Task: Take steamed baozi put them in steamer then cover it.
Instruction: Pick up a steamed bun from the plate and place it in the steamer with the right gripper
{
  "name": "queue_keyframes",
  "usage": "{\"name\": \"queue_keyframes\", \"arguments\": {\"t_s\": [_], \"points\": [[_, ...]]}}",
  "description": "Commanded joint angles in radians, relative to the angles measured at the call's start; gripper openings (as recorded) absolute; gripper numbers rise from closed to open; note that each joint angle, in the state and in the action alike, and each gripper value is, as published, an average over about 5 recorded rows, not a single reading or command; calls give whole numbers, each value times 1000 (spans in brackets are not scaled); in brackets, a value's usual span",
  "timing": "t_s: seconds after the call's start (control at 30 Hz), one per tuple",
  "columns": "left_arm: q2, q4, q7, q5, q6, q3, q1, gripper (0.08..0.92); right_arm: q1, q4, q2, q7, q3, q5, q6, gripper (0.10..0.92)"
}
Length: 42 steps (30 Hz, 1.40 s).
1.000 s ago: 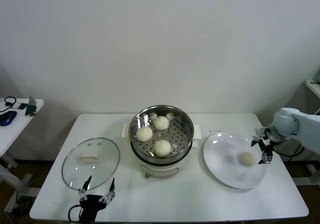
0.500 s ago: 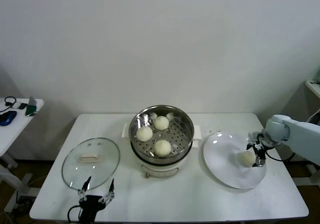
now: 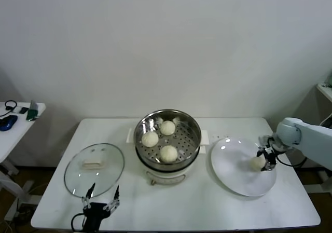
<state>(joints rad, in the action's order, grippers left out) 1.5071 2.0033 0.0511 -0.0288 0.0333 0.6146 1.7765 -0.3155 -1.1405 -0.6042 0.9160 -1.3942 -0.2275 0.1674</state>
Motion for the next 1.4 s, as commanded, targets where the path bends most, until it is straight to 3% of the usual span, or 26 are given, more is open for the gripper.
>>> {"name": "queue_keyframes", "arguments": {"t_s": [0.03, 0.3, 0.5, 0.7, 0.93, 1.4], "points": [[0, 2, 1, -1, -2, -1, -10, 823, -332, -90, -15, 23, -152, -182, 0, 654], [-7, 3, 3, 0, -6, -7, -22, 823, -799, -288, -197, 46, -312, -517, 69, 653], [-15, 7, 3, 10, -9, -3, -30, 823, -818, -394, -353, -19, -259, -651, 145, 653], [-19, 8, 3, 19, -13, 4, -36, 823, -653, -404, -448, -81, -276, -594, 180, 653], [-21, 8, 3, 26, -11, 11, -30, 823, -481, -280, -528, -107, -279, -459, 183, 657], [-20, 4, 3, 34, -11, 15, -37, 823, -381, -193, -563, -127, -279, -386, 181, 674]]}}
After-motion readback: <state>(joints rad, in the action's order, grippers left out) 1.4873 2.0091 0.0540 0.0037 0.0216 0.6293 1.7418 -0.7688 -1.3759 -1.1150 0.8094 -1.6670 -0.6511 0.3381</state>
